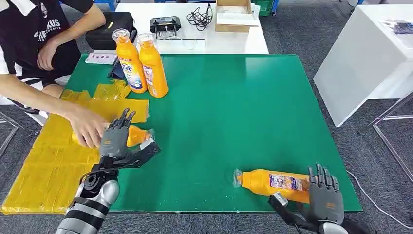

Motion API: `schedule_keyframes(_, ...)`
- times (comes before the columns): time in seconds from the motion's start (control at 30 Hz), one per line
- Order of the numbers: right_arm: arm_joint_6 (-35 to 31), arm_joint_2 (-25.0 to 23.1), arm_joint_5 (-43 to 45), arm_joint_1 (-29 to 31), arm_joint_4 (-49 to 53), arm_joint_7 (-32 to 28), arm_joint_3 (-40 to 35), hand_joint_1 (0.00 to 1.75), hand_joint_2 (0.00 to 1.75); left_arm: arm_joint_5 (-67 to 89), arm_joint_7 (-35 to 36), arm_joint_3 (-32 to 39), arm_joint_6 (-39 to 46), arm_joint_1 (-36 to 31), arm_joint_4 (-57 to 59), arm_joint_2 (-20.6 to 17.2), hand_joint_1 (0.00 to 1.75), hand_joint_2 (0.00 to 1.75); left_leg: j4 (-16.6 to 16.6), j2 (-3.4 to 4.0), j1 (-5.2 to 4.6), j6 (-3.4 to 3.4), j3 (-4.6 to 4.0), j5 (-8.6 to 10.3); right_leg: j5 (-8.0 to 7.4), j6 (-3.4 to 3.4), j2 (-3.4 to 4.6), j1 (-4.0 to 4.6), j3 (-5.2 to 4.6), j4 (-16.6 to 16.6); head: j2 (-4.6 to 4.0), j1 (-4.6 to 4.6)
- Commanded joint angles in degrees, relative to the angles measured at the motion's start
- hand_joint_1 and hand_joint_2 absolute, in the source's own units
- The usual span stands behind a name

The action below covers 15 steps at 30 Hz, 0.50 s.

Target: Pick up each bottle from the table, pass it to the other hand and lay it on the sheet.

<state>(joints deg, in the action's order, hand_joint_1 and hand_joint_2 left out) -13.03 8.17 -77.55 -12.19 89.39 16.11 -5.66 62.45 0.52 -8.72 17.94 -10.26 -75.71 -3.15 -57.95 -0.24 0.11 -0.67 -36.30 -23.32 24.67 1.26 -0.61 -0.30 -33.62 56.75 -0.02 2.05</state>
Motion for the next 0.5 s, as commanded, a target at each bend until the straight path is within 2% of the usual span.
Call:
schedule_keyframes(0.03,-0.2,-4.6,-2.5,3.3,-9.2,0.0,7.0,0.00,1.75,-0.8,0.1,-2.1,-0.6,-1.3,1.3,1.1,0.00,1.75,0.1,0.01,0.02,0.04,0.15,-0.02,0.01,-0.02,0.02,0.02,0.16,-0.1,0.00,0.02)
schedule_keyframes(0.13,-0.1,-5.0,-2.9,3.8,-10.2,-0.2,8.1,0.00,1.75,-1.0,-0.1,-2.5,-0.5,-1.2,1.1,1.3,0.00,1.75,0.1,-0.02,0.02,0.03,0.16,-0.01,0.02,-0.01,-0.01,0.02,0.17,-0.1,0.00,0.02)
schedule_keyframes(0.2,0.4,-5.2,-1.8,4.6,-12.3,-1.5,8.9,0.16,1.75,-1.3,-0.4,-3.3,-0.4,-1.3,0.7,1.4,0.00,1.75,0.1,-0.05,0.04,0.05,0.24,-0.03,0.04,-0.02,-0.04,0.04,0.27,-0.1,0.00,0.00)
schedule_keyframes(0.23,0.7,-5.2,-0.9,5.0,-13.3,-2.2,9.3,0.28,1.75,-1.4,-0.7,-3.6,-0.3,-1.4,0.7,1.4,0.00,1.75,0.1,-0.04,0.04,0.04,0.24,-0.02,0.02,-0.02,-0.02,0.04,0.27,-0.1,0.00,0.02)
schedule_keyframes(0.27,1.1,-5.2,0.5,5.7,-15.4,-3.3,9.8,0.54,1.75,-1.9,-1.1,-4.1,-0.2,-1.6,0.7,1.5,0.00,1.75,0.1,-0.05,0.03,0.03,0.18,-0.01,0.01,-0.01,-0.03,0.03,0.22,-0.1,0.00,0.02)
schedule_keyframes(0.3,1.2,-5.0,1.8,6.3,-17.1,-4.7,10.0,0.66,1.75,-2.2,-1.3,-4.6,-0.3,-1.8,0.8,1.5,0.00,1.75,0.1,-0.04,0.05,0.02,0.16,-0.01,0.00,-0.01,-0.02,0.05,0.20,-0.1,0.00,0.00)
schedule_keyframes(0.33,1.1,-4.7,3.0,6.9,-18.9,-6.0,10.1,1.03,1.75,-2.7,-1.7,-5.0,-0.3,-2.1,0.9,1.6,0.00,1.75,0.1,-0.03,0.05,0.03,0.28,-0.03,0.01,-0.01,-0.01,0.05,0.33,-0.2,0.00,0.00)
schedule_keyframes(0.37,0.7,-4.4,2.8,7.8,-21.1,-6.9,9.9,1.26,1.75,-3.2,-2.0,-5.5,-0.3,-2.4,1.3,1.6,0.00,1.75,0.1,-0.05,0.05,0.01,0.21,-0.01,0.00,0.00,-0.03,0.04,0.27,-0.1,0.00,0.02)
schedule_keyframes(0.5,-0.7,-4.5,1.6,10.1,-26.8,-9.2,7.2,1.40,1.75,-4.9,-2.9,-6.7,0.0,-2.9,1.6,1.8,0.00,1.75,0.1,-0.03,0.05,0.02,0.21,0.01,-0.03,0.00,-0.03,0.04,0.26,-0.1,0.00,0.02)
